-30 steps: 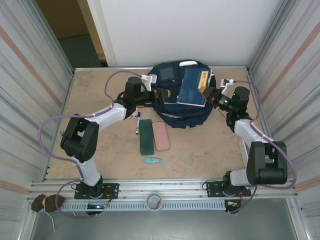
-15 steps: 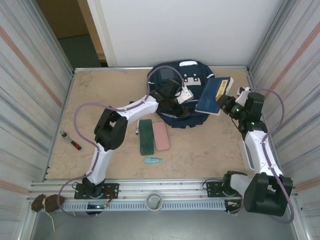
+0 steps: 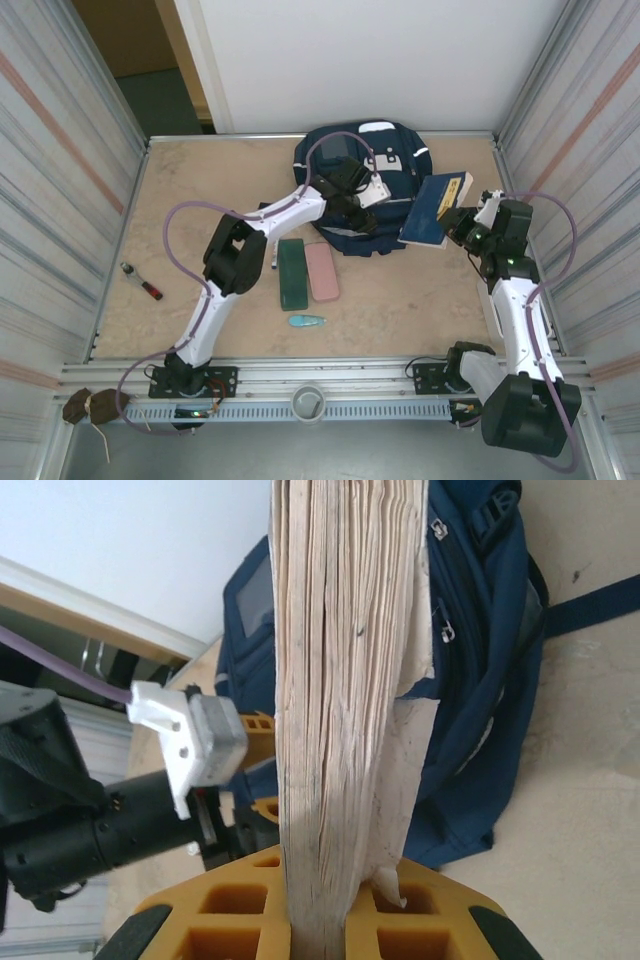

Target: Pack the student bag

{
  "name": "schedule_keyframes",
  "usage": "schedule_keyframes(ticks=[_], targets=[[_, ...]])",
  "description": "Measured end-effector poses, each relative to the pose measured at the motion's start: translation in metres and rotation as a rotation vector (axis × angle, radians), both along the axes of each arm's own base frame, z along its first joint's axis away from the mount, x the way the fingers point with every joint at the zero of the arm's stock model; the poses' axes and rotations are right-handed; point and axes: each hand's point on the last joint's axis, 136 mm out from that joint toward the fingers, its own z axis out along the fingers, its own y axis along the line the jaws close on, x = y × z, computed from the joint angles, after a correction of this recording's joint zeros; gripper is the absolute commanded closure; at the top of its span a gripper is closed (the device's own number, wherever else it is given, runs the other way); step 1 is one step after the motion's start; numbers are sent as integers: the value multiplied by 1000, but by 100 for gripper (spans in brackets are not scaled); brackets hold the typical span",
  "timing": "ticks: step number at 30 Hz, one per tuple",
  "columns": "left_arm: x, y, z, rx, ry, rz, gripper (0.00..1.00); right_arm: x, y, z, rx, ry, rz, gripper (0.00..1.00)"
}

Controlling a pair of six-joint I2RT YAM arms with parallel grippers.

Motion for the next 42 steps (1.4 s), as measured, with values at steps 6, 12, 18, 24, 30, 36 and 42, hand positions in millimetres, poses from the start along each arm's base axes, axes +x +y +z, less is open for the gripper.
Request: schedule_keyframes(ticks=[6,12,18,24,30,36,42], targets=[[8,-1,3,-31,31,4,36,-9,-2,-4,-31,21,-6,100],[7,0,-19,25,41,-4,35,-12,-2,-6,-35,31,-3,100],[9,1,-23,70,-2,-21,62,-11,-1,-14,-29,62,-1,100],[6,-3,-20,55,6,-24,97,-21,-1,-30,-31,140,2,100],[12,1,27,-112,63,28,100,-32,6,-31,-2,171,25,100],[39,22,102,-411,144,113,100,-21,27,-27,147,147,74,100],[50,32,124,-543,228,151,100,9,69,-37,227,162,139,100]])
